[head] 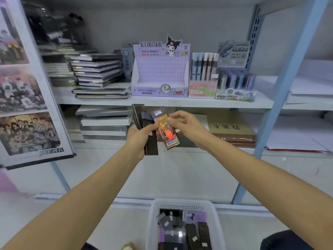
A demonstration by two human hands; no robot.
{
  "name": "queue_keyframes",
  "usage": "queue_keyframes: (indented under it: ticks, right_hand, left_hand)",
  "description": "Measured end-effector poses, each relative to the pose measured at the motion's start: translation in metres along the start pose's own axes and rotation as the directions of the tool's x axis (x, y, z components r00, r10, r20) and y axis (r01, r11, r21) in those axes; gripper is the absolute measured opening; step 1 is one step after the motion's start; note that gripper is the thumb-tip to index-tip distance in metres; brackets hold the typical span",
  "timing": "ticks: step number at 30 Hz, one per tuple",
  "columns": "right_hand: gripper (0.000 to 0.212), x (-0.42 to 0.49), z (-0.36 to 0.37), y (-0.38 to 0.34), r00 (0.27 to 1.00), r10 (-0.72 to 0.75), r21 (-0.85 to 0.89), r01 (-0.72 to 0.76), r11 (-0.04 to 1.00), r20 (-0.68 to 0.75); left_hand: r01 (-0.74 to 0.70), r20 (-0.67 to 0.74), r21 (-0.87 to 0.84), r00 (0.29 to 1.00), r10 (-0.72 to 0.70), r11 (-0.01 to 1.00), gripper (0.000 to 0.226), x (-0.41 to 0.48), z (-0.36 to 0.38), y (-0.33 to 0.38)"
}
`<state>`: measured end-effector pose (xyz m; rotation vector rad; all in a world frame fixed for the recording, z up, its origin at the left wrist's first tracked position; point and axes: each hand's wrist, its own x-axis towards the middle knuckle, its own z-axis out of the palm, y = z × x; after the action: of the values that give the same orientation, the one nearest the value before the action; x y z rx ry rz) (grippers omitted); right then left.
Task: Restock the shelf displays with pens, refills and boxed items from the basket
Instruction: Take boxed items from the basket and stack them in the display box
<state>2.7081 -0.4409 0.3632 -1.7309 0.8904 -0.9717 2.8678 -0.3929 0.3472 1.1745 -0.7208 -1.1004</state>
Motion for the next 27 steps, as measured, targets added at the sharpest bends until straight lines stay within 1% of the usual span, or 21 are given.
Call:
queue_keyframes:
  ticks: [2, 4, 6, 7, 11, 14, 16, 19, 21, 23, 25, 27]
  right_hand:
    - [0.020, 0.009, -0.002, -0.013, 0.998, -0.055, -0.028, 0.055, 0.998, -0.004]
    - [0.026, 0.020, -0.005, -0.026, 0.996, -0.089, -0.039, 0.089, 0.995, 0.013]
    - [0.033, 0.033, -0.011, -0.041, 0.993, -0.118, -0.069, 0.116, 0.991, -0.019]
    - [0.033, 0.042, -0.014, -0.048, 0.988, -0.146, -0.070, 0.143, 0.987, -0.053]
    - [0.028, 0.081, -0.019, -0.071, 0.948, -0.237, -0.023, 0.237, 0.971, -0.214]
    - [0.032, 0.115, -0.014, -0.078, 0.935, -0.247, -0.029, 0.248, 0.968, -0.255]
    - [0.034, 0.136, -0.009, -0.077, 0.948, -0.224, -0.039, 0.221, 0.975, -0.227]
    - [0.035, 0.156, -0.005, -0.068, 0.979, -0.156, -0.136, 0.138, 0.981, -0.131]
    - [0.031, 0.159, -0.008, -0.062, 0.987, -0.143, -0.210, 0.125, 0.970, -0.068]
    - [0.030, 0.158, -0.013, -0.058, 0.990, -0.142, -0.272, 0.133, 0.953, -0.013]
    - [0.031, 0.156, -0.020, -0.056, 0.991, -0.126, -0.279, 0.130, 0.951, 0.033]
    - [0.031, 0.154, -0.024, -0.058, 0.991, -0.108, -0.269, 0.124, 0.955, 0.073]
  left_hand:
    - [-0.047, 0.041, 0.065, 0.998, 0.045, 0.997, 0.035, 0.001, 0.002, 0.014]
    - [-0.108, 0.071, 0.117, 0.993, 0.100, 0.987, 0.028, 0.003, 0.005, 0.030]
    - [-0.176, 0.059, 0.154, 0.984, 0.169, 0.972, 0.021, 0.010, 0.003, 0.048]
    - [-0.203, 0.048, 0.164, 0.979, 0.198, 0.965, 0.020, 0.015, 0.001, 0.057]
    - [-0.256, 0.030, 0.145, 0.967, 0.254, 0.956, 0.027, 0.039, -0.012, 0.084]
    - [-0.241, 0.015, 0.147, 0.970, 0.241, 0.959, 0.031, 0.057, -0.018, 0.092]
    - [-0.229, 0.017, 0.128, 0.973, 0.229, 0.965, 0.033, 0.068, -0.021, 0.094]
    - [-0.210, 0.012, 0.049, 0.978, 0.210, 0.976, 0.033, 0.084, -0.024, 0.101]
    - [-0.193, -0.016, -0.023, 0.981, 0.193, 0.981, 0.029, 0.093, -0.025, 0.109]
    - [-0.138, -0.035, -0.105, 0.990, 0.135, 0.985, 0.028, 0.099, -0.026, 0.117]
    - [-0.042, -0.012, -0.184, 0.999, 0.040, 0.982, 0.028, 0.102, -0.025, 0.125]
    - [0.012, 0.011, -0.199, 1.000, -0.010, 0.980, 0.028, 0.105, -0.023, 0.132]
